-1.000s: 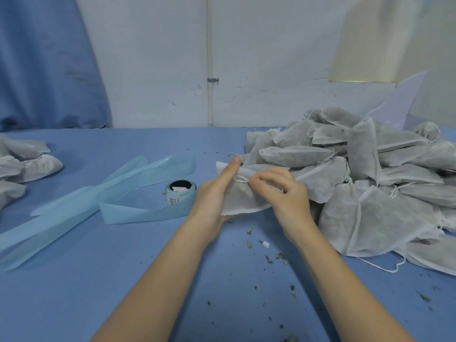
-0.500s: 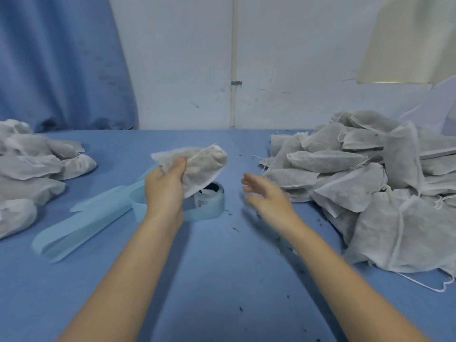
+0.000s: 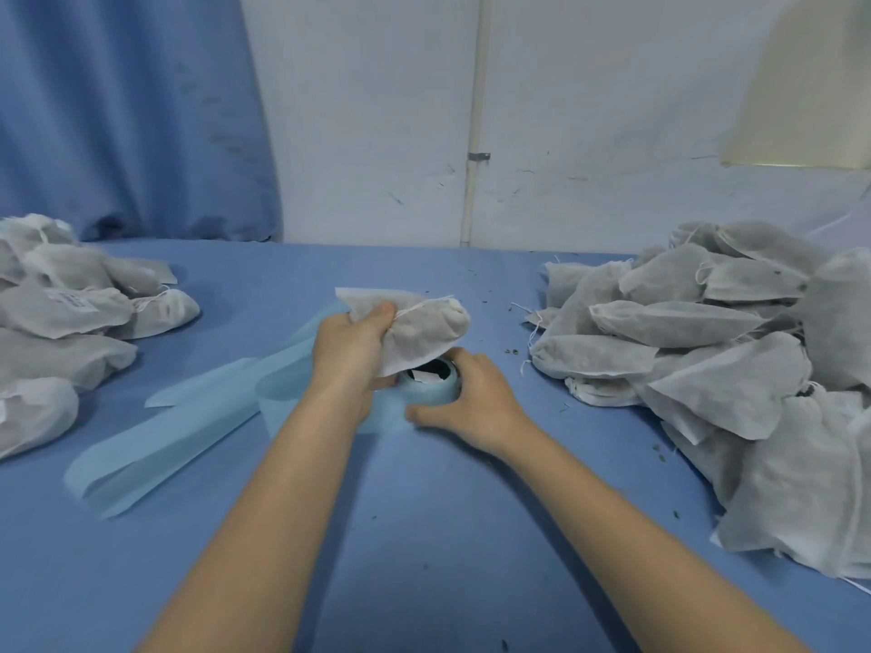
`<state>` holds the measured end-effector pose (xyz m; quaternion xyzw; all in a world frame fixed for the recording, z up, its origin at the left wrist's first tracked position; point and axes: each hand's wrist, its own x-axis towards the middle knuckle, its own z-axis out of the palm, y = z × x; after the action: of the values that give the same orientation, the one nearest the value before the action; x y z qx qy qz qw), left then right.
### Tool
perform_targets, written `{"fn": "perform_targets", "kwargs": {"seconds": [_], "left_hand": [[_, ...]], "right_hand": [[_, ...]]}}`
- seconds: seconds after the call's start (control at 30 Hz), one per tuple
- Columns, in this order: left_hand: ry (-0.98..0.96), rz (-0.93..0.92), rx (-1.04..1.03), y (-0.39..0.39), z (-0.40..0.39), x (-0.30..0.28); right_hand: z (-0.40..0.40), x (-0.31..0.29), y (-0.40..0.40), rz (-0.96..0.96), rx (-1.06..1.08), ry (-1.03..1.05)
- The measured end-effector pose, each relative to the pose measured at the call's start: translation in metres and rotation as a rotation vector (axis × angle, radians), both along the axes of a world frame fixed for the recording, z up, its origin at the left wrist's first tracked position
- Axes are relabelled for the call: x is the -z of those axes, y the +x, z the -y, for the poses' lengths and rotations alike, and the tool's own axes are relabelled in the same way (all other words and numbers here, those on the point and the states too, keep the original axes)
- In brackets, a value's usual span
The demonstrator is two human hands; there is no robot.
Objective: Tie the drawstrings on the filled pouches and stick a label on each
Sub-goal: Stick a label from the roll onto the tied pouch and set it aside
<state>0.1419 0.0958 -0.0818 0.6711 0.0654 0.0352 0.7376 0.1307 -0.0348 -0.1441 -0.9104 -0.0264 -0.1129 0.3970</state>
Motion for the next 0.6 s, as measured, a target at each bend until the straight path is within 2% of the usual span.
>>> {"fn": "perform_targets", "kwargs": {"seconds": [0.13, 0.27, 0.37, 0.5, 0.6], "left_hand": [[0.216, 0.114, -0.088, 0.005, 0.0, 0.004], [0.312, 0.13, -0.045, 0.005, 0.006, 0.013], [0.36, 0.12, -0.077, 0.006, 0.006, 0.018], [0.317, 0.093, -0.087, 0.01, 0.004, 0.021], [0.334, 0.106, -0.094, 0.01, 0.006, 0.021]], "right_hand": [[-0.01, 0.007, 0.007, -0.031, 0.159, -0.014], [-0.022, 0.008, 0.006, -0.02, 0.213, 0.091], [-0.019, 0.003, 0.0, -0.015, 0.085, 0.165], [0.01, -0.002, -0.017, -0.17, -0.13, 0.314], [0.021, 0.0, -0.024, -0.171, -0.146, 0.341]]}}
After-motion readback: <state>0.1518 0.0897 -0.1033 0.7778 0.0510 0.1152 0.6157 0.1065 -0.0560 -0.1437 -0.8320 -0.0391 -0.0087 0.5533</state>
